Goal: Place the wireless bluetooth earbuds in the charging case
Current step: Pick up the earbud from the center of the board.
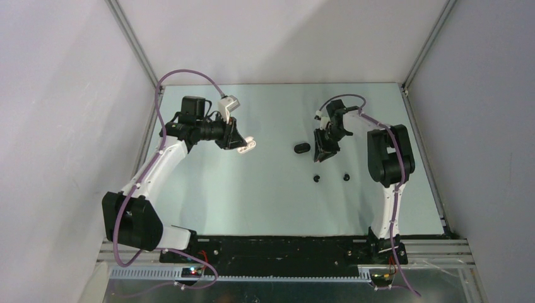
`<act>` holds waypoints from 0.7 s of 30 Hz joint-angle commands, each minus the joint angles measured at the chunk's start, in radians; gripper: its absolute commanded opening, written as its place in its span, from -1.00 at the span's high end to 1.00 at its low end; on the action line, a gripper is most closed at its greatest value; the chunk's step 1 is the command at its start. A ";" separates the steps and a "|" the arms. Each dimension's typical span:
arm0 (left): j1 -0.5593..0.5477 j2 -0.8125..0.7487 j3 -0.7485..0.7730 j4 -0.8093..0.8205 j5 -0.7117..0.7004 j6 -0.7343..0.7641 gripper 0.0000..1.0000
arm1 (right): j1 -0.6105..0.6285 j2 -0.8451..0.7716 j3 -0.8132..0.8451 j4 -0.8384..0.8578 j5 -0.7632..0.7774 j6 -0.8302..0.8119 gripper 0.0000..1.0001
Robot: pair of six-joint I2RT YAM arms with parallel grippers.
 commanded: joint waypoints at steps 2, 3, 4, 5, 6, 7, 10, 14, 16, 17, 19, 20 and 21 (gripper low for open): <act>0.008 -0.018 0.018 0.009 -0.002 0.023 1.00 | -0.007 -0.008 0.031 -0.020 -0.013 -0.025 0.39; 0.007 -0.016 0.018 0.008 -0.001 0.023 1.00 | -0.009 -0.010 0.033 -0.021 -0.012 -0.027 0.39; 0.008 -0.016 0.018 0.008 -0.001 0.023 1.00 | -0.011 -0.011 0.036 -0.022 -0.011 -0.032 0.39; 0.008 -0.015 0.019 0.008 0.000 0.023 1.00 | -0.015 -0.012 0.037 -0.022 -0.010 -0.033 0.39; 0.008 -0.014 0.020 0.009 -0.001 0.024 1.00 | -0.017 -0.012 0.039 -0.022 -0.005 -0.034 0.39; 0.008 -0.014 0.020 0.009 0.000 0.024 1.00 | -0.019 -0.012 0.039 -0.022 -0.002 -0.034 0.39; 0.008 -0.013 0.021 0.009 0.000 0.025 1.00 | -0.021 -0.009 0.042 -0.021 0.006 -0.034 0.39; 0.008 -0.013 0.020 0.010 -0.001 0.024 1.00 | -0.024 -0.007 0.055 -0.016 -0.014 -0.034 0.40; 0.007 -0.011 0.020 0.009 0.000 0.023 1.00 | -0.024 -0.004 0.063 -0.016 -0.041 -0.034 0.40; 0.008 -0.011 0.021 0.009 -0.001 0.023 1.00 | -0.024 -0.002 0.068 -0.016 -0.053 -0.034 0.41; 0.008 -0.010 0.021 0.009 -0.001 0.024 1.00 | -0.023 -0.001 0.070 -0.017 -0.061 -0.034 0.43; 0.008 -0.010 0.021 0.008 -0.001 0.024 1.00 | -0.024 0.000 0.071 -0.018 -0.063 -0.034 0.43; 0.008 -0.009 0.022 0.008 -0.001 0.025 1.00 | -0.024 0.000 0.071 -0.018 -0.066 -0.034 0.45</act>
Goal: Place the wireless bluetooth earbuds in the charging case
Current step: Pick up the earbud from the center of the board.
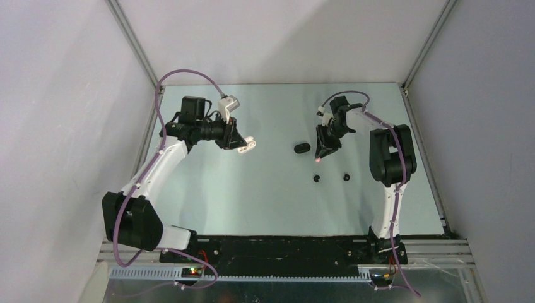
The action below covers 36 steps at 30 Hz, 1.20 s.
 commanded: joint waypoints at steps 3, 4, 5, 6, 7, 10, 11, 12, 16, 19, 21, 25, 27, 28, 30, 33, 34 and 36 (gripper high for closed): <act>0.008 -0.008 0.021 0.008 -0.001 0.022 1.00 | -0.004 0.000 0.034 -0.009 -0.040 -0.011 0.47; 0.008 -0.007 0.021 0.008 -0.001 0.022 1.00 | -0.005 0.001 0.033 -0.009 -0.040 -0.010 0.48; 0.008 -0.007 0.021 0.009 -0.001 0.023 1.00 | -0.005 0.002 0.031 -0.009 -0.039 -0.010 0.48; 0.008 -0.007 0.019 0.009 -0.001 0.023 1.00 | -0.004 0.003 0.031 -0.009 -0.039 -0.010 0.49; 0.008 -0.007 0.020 0.010 -0.001 0.022 1.00 | -0.004 0.004 0.030 -0.009 -0.040 -0.011 0.50; 0.008 -0.007 0.018 0.008 -0.005 0.022 1.00 | -0.004 0.008 0.029 -0.009 -0.032 -0.011 0.51; 0.008 -0.007 0.018 0.008 -0.005 0.022 1.00 | -0.002 0.010 0.029 -0.009 -0.025 -0.010 0.51; 0.008 -0.008 0.018 0.008 -0.005 0.022 1.00 | -0.002 0.011 0.029 -0.009 -0.021 -0.010 0.52; 0.008 -0.011 0.015 0.009 -0.008 0.022 1.00 | 0.000 0.018 0.031 -0.007 -0.008 -0.010 0.55; 0.008 -0.014 0.014 0.010 -0.012 0.022 1.00 | 0.003 0.024 0.035 -0.004 -0.005 -0.010 0.58; 0.008 -0.015 0.014 0.009 -0.013 0.022 1.00 | 0.002 0.026 0.037 -0.003 -0.005 -0.010 0.59; 0.008 -0.016 0.014 0.009 -0.012 0.022 1.00 | 0.005 0.033 0.038 -0.003 0.002 -0.010 0.59; 0.008 -0.015 0.014 0.009 -0.012 0.023 1.00 | 0.006 0.036 0.039 -0.002 0.006 -0.028 0.61; 0.008 -0.017 0.014 0.009 -0.013 0.022 1.00 | 0.006 0.036 0.039 -0.002 0.008 -0.032 0.63; 0.008 -0.019 0.012 0.009 -0.013 0.022 1.00 | 0.006 0.034 0.042 0.000 0.009 -0.033 0.65; 0.007 -0.020 0.009 0.010 -0.014 0.023 1.00 | 0.003 0.030 0.046 -0.002 0.010 -0.037 0.66; 0.007 -0.019 0.009 0.009 -0.014 0.024 1.00 | 0.002 0.028 0.048 -0.002 0.010 -0.040 0.71; 0.008 -0.019 0.010 0.009 -0.013 0.024 1.00 | 0.001 0.023 0.051 -0.001 0.009 -0.045 0.83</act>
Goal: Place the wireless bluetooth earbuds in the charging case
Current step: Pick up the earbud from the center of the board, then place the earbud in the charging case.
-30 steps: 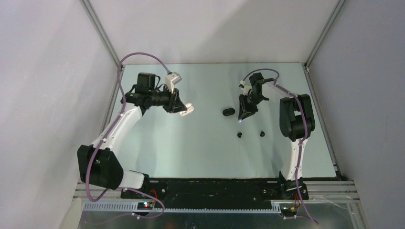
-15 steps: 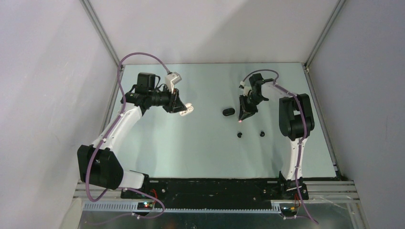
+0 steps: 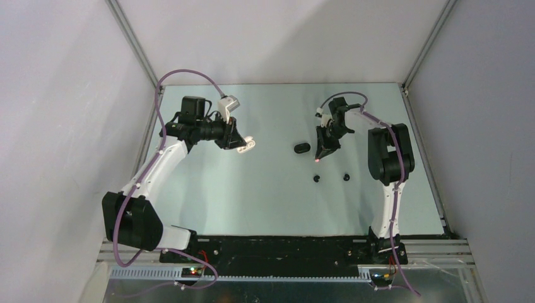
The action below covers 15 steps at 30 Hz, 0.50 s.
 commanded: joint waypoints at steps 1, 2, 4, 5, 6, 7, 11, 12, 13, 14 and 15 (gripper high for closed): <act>0.008 -0.017 0.010 0.010 0.006 0.024 1.00 | 0.000 -0.006 0.044 -0.002 0.022 -0.032 0.89; 0.008 -0.017 0.012 0.009 0.007 0.025 1.00 | -0.001 -0.008 0.047 -0.005 0.022 -0.035 1.00; 0.008 -0.016 0.013 0.008 0.008 0.025 1.00 | -0.005 -0.021 0.052 -0.012 0.016 -0.052 1.00; 0.008 -0.016 0.014 0.009 0.009 0.025 1.00 | -0.009 -0.034 0.058 -0.021 0.001 -0.070 1.00; 0.007 -0.015 0.017 0.008 0.010 0.025 1.00 | -0.012 -0.041 0.060 -0.026 -0.011 -0.083 1.00; 0.008 -0.014 0.017 0.008 0.013 0.025 1.00 | -0.018 -0.058 0.067 -0.042 -0.051 -0.122 1.00; 0.003 0.007 0.037 0.010 0.023 0.029 1.00 | -0.022 -0.122 0.101 -0.111 -0.176 -0.284 1.00; 0.001 0.010 0.046 0.013 0.023 0.031 1.00 | -0.019 -0.134 0.110 -0.126 -0.197 -0.319 1.00; -0.006 0.019 0.051 0.018 0.021 0.037 1.00 | -0.015 -0.164 0.123 -0.151 -0.233 -0.394 1.00; -0.009 0.023 0.063 0.021 0.018 0.040 1.00 | -0.009 -0.200 0.135 -0.161 -0.264 -0.478 1.00; -0.018 0.034 0.069 0.026 0.017 0.044 1.00 | 0.004 -0.221 0.138 -0.184 -0.277 -0.524 1.00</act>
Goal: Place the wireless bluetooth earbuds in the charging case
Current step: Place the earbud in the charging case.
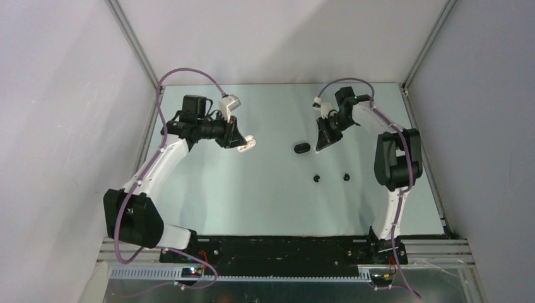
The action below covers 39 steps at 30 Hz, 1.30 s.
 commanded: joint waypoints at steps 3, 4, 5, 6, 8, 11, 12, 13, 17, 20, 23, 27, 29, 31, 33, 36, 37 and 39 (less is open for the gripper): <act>-0.032 0.058 0.106 0.037 0.024 0.027 1.00 | 0.084 -0.273 0.085 -0.156 -0.164 -0.549 1.00; -0.041 0.079 0.133 0.038 0.029 0.018 1.00 | 0.101 -0.299 0.084 -0.165 -0.155 -0.611 1.00; -0.046 0.091 0.148 0.038 0.039 0.011 1.00 | 0.136 -0.347 0.080 -0.175 -0.125 -0.717 1.00; -0.056 0.113 0.178 0.038 0.042 0.001 1.00 | 0.155 -0.373 0.076 -0.176 -0.105 -0.773 1.00; -0.074 0.145 0.220 0.038 0.041 -0.005 1.00 | 0.218 -0.441 0.056 -0.158 -0.035 -0.910 1.00; -0.113 0.183 0.263 0.045 0.011 -0.015 1.00 | 0.314 -0.526 0.018 -0.107 0.086 -1.068 1.00; -0.121 0.188 0.278 0.047 0.005 -0.021 1.00 | 0.331 -0.534 0.017 -0.104 0.102 -1.092 1.00; -0.136 0.197 0.284 0.056 -0.010 -0.038 1.00 | 0.362 -0.545 0.023 -0.099 0.134 -1.124 1.00; -0.178 0.216 0.311 0.074 -0.040 -0.077 1.00 | 0.450 -0.545 0.063 -0.101 0.204 -1.176 1.00; -0.200 0.229 0.331 0.074 -0.063 -0.100 1.00 | 0.502 -0.529 0.088 -0.107 0.250 -1.257 1.00; -0.222 0.240 0.340 0.076 -0.063 -0.131 1.00 | 0.524 -0.506 0.107 -0.099 0.284 -1.298 1.00; -0.239 0.242 0.338 0.077 -0.081 -0.139 1.00 | 0.559 -0.444 0.186 -0.108 0.336 -1.313 1.00; -0.242 0.246 0.341 0.078 -0.100 -0.155 1.00 | 0.582 -0.426 0.213 -0.099 0.347 -1.300 1.00; -0.243 0.249 0.343 0.077 -0.103 -0.168 1.00 | 0.593 -0.411 0.228 -0.090 0.350 -1.292 1.00; -0.244 0.249 0.348 0.077 -0.103 -0.193 1.00 | 0.603 -0.391 0.239 -0.071 0.358 -1.273 1.00; -0.245 0.250 0.353 0.077 -0.096 -0.225 1.00 | 0.612 -0.360 0.263 -0.063 0.373 -1.241 1.00; -0.245 0.248 0.353 0.078 -0.093 -0.231 1.00 | 0.615 -0.345 0.281 -0.071 0.375 -1.230 1.00; -0.245 0.244 0.352 0.076 -0.096 -0.233 1.00 | 0.618 -0.322 0.310 -0.085 0.373 -1.213 1.00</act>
